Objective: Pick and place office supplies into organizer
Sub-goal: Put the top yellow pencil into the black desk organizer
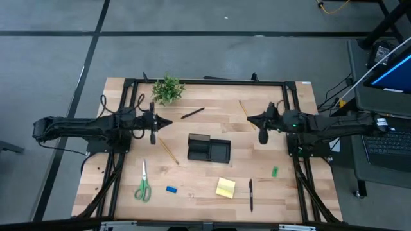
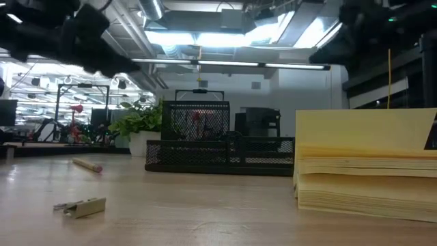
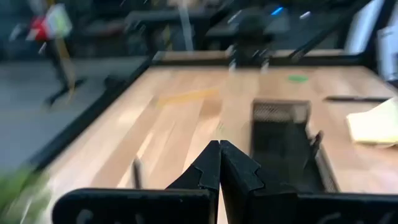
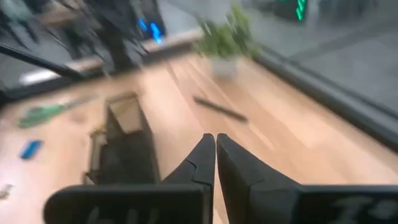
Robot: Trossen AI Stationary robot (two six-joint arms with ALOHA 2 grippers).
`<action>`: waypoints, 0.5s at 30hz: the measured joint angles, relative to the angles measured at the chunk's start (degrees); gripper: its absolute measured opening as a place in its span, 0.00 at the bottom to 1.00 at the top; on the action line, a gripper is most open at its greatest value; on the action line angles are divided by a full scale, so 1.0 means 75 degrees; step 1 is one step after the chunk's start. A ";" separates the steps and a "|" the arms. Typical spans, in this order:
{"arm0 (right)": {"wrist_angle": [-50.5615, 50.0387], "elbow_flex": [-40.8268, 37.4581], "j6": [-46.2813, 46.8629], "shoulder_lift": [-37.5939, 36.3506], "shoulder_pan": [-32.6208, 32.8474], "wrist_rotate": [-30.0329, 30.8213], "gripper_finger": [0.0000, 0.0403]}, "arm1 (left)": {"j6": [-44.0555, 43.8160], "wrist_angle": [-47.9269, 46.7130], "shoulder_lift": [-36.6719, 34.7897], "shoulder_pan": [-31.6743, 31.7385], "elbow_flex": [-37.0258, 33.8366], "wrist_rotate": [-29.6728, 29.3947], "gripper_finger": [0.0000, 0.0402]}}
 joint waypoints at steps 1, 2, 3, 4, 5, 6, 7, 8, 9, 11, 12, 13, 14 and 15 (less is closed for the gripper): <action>-0.0354 0.0261 0.0059 0.0250 -0.0100 0.0000 0.05 | 0.0152 0.0472 0.0224 0.0114 0.0000 0.0389 0.00; -0.0726 0.0523 0.0124 0.0481 -0.0203 -0.0001 0.05 | 0.0247 0.0823 0.0411 0.0225 0.0002 0.0766 0.00; -0.1132 0.0784 0.0188 0.0701 -0.0305 -0.0004 0.05 | 0.0289 0.1044 0.0578 0.0344 0.0003 0.1063 0.01; -0.1493 0.1037 0.0240 0.0912 -0.0405 -0.0006 0.05 | 0.0303 0.1142 0.0705 0.0462 0.0003 0.1218 0.01; -0.1829 0.1280 0.0325 0.1114 -0.0498 -0.0010 0.05 | 0.0292 0.1183 0.0815 0.0580 0.0003 0.1259 0.01; -0.2141 0.1521 0.0398 0.1305 -0.0583 -0.0031 0.05 | 0.0248 0.1181 0.0914 0.0700 0.0003 0.1257 0.01; -0.2458 0.1746 0.0419 0.1473 -0.0680 -0.0124 0.05 | 0.0154 0.1117 0.1004 0.0819 0.0003 0.1236 0.00; -0.2742 0.1962 0.0430 0.1642 -0.0775 -0.0272 0.05 | 0.0059 0.1044 0.1080 0.0940 0.0000 0.1223 0.00; -0.2959 0.2153 0.0437 0.1800 -0.0867 -0.0424 0.05 | -0.0005 0.0977 0.1133 0.1053 -0.0003 0.1195 0.00; -0.3280 0.2454 0.0647 0.2077 -0.1043 -0.0735 0.05 | -0.0061 0.0910 0.1218 0.1227 -0.0003 0.1195 0.00; -0.3342 0.2570 0.0817 0.2205 -0.1146 -0.0889 0.05 | -0.0065 0.0852 0.1244 0.1291 -0.0003 0.1196 0.01; -0.3368 0.2668 0.0995 0.2329 -0.1248 -0.0999 0.05 | -0.0065 0.0804 0.1263 0.1345 -0.0003 0.1194 0.01; -0.3410 0.2738 0.1139 0.2445 -0.1341 -0.1061 0.05 | -0.0066 0.0779 0.1276 0.1388 -0.0003 0.1197 0.01; -0.3452 0.2779 0.1213 0.2558 -0.1438 -0.1116 0.05 | -0.0066 0.0781 0.1290 0.1414 -0.0003 0.1197 0.01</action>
